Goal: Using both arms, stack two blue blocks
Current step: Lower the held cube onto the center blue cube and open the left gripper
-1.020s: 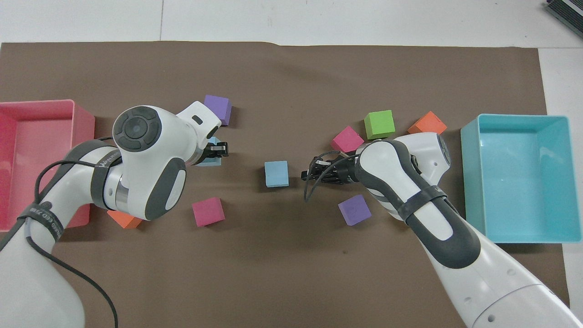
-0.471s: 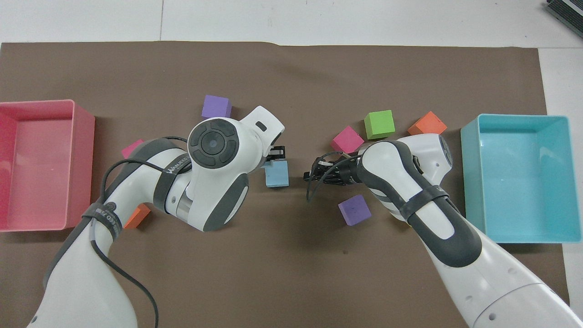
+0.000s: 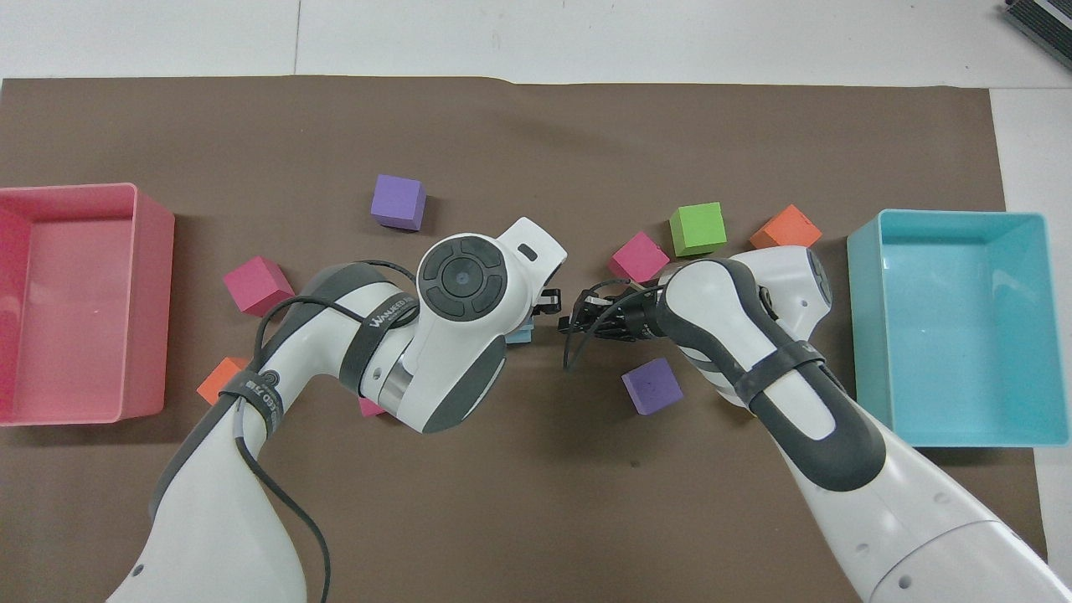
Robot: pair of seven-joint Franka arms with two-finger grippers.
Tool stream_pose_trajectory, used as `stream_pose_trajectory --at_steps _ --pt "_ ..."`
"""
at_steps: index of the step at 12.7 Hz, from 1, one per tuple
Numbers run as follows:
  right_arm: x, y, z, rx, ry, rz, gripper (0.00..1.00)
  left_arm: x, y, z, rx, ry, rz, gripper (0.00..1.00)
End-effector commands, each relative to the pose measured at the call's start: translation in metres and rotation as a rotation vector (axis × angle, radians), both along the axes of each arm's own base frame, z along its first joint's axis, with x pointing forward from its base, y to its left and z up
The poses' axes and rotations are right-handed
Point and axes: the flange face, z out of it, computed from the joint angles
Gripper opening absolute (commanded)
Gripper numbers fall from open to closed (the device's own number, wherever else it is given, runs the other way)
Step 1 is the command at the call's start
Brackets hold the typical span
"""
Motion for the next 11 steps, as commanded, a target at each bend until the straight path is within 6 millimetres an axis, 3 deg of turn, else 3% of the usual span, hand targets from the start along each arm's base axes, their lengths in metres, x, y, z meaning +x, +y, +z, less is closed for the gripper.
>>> stream_pose_trajectory --at_steps 1,11 --pt "-0.0027 -0.0028 0.001 0.012 -0.008 -0.019 0.0 -0.0006 0.0007 0.0092 0.041 0.028 0.011 0.04" --pt "-0.003 -0.0019 0.001 0.013 -0.01 -0.015 0.0 -0.0102 0.0006 0.0001 0.03 0.024 0.041 0.07"
